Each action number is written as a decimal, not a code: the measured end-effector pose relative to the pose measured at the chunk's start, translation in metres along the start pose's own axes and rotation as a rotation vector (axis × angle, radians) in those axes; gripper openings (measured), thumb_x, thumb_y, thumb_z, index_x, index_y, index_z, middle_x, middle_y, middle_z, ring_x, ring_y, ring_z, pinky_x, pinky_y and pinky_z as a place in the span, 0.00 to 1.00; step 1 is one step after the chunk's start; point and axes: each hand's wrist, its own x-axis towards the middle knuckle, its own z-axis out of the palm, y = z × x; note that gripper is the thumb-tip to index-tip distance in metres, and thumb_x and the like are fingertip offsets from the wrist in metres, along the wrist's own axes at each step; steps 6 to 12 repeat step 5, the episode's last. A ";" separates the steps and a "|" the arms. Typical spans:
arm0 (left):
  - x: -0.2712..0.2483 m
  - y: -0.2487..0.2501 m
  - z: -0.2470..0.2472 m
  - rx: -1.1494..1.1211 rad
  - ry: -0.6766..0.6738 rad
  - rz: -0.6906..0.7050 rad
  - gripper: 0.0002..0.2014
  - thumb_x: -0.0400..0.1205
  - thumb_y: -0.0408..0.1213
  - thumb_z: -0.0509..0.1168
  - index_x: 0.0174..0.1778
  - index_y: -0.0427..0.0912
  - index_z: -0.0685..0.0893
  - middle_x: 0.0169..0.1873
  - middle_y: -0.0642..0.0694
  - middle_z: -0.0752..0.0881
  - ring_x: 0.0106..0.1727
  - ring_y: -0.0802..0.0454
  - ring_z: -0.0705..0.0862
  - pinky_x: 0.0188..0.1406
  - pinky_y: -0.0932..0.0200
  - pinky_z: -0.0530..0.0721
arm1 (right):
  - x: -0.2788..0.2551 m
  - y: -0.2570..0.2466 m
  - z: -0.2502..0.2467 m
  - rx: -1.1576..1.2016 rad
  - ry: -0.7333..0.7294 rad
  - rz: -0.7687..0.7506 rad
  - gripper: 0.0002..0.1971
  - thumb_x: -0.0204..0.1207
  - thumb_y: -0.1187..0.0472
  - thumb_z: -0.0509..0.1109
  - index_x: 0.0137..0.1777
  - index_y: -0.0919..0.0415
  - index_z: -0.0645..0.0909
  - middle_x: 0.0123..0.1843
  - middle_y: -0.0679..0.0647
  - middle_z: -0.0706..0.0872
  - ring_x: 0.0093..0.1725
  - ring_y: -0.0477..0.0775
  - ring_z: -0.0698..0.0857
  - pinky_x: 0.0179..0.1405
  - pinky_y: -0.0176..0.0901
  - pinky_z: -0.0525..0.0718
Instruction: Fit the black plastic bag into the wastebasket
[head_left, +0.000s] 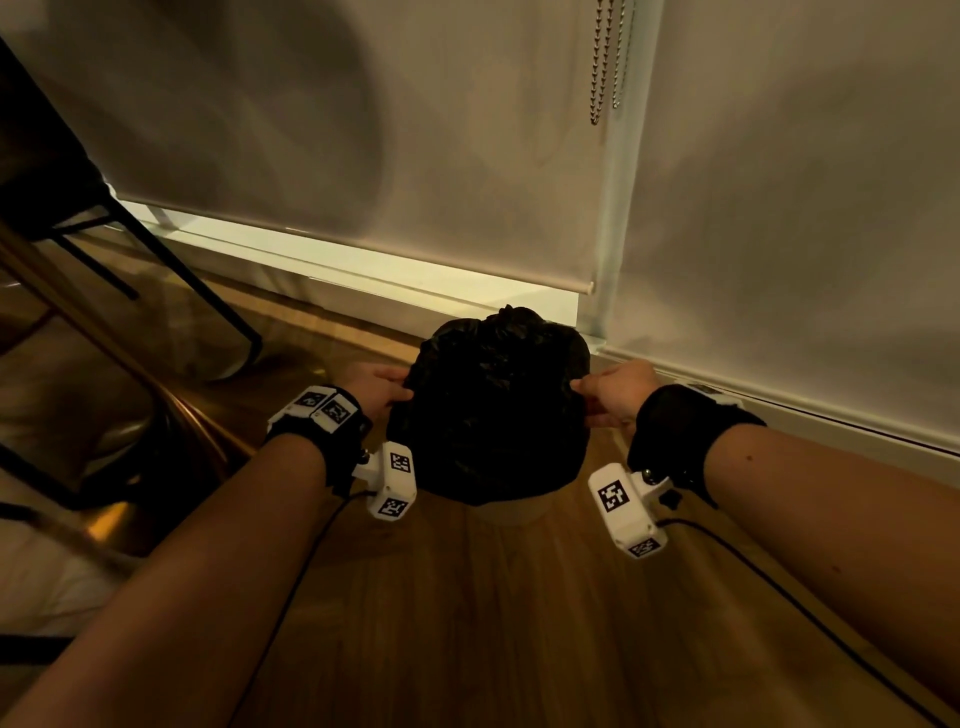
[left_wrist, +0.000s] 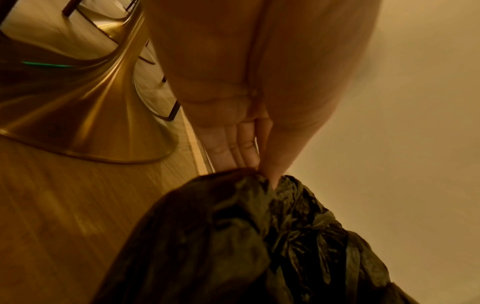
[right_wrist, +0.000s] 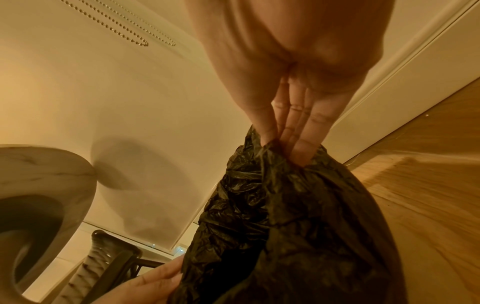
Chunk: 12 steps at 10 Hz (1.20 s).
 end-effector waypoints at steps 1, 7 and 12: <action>0.003 -0.004 0.001 0.016 0.021 0.008 0.19 0.78 0.18 0.64 0.65 0.31 0.81 0.62 0.34 0.84 0.39 0.55 0.82 0.53 0.59 0.77 | -0.002 -0.001 -0.001 -0.018 -0.011 -0.006 0.15 0.81 0.70 0.66 0.65 0.76 0.77 0.38 0.59 0.81 0.36 0.54 0.81 0.27 0.42 0.86; -0.019 0.015 0.014 0.337 0.172 0.064 0.15 0.77 0.31 0.69 0.60 0.39 0.86 0.60 0.38 0.87 0.61 0.41 0.84 0.66 0.47 0.80 | -0.026 0.002 -0.036 -0.060 -0.075 -0.064 0.07 0.80 0.66 0.67 0.41 0.65 0.77 0.33 0.57 0.76 0.30 0.52 0.76 0.29 0.38 0.80; -0.019 0.015 0.014 0.337 0.172 0.064 0.15 0.77 0.31 0.69 0.60 0.39 0.86 0.60 0.38 0.87 0.61 0.41 0.84 0.66 0.47 0.80 | -0.026 0.002 -0.036 -0.060 -0.075 -0.064 0.07 0.80 0.66 0.67 0.41 0.65 0.77 0.33 0.57 0.76 0.30 0.52 0.76 0.29 0.38 0.80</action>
